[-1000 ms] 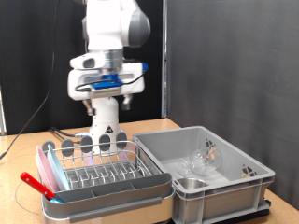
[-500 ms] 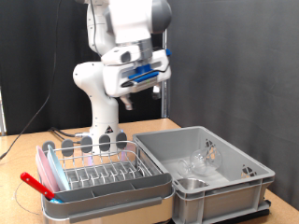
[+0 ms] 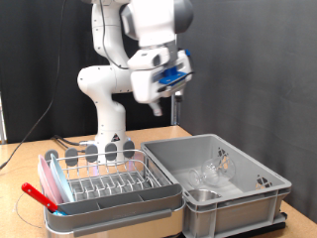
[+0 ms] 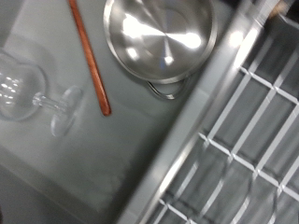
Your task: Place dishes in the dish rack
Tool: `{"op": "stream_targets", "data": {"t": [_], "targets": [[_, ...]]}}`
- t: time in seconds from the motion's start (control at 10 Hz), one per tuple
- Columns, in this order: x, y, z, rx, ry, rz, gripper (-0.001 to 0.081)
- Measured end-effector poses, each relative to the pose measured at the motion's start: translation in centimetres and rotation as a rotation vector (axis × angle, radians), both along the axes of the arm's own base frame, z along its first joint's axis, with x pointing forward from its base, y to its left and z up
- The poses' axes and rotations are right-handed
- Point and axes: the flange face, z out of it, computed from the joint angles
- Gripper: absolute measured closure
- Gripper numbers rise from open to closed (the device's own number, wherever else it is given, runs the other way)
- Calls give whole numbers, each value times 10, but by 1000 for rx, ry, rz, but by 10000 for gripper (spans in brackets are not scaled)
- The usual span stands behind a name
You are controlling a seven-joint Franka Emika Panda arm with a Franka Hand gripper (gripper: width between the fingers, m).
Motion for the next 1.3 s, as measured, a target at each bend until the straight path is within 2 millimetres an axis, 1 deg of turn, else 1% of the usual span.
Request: {"op": "stream_targets", "data": {"t": [0.2, 0.4, 0.6, 0.8, 0.9, 1.0, 1.1, 1.3], "targets": [[4, 34, 5, -17, -54, 78, -2], [4, 70, 5, -40, -74, 129, -2], [1, 102, 1, -112, -76, 161, -2], [2, 133, -12, -175, -83, 164, -2], [3, 142, -19, -175, -64, 151, -2], [8, 143, -21, -173, -53, 137, -2], [8, 143, -21, -174, -53, 140, -2], [6, 142, -26, -188, -67, 271, -2]]}}
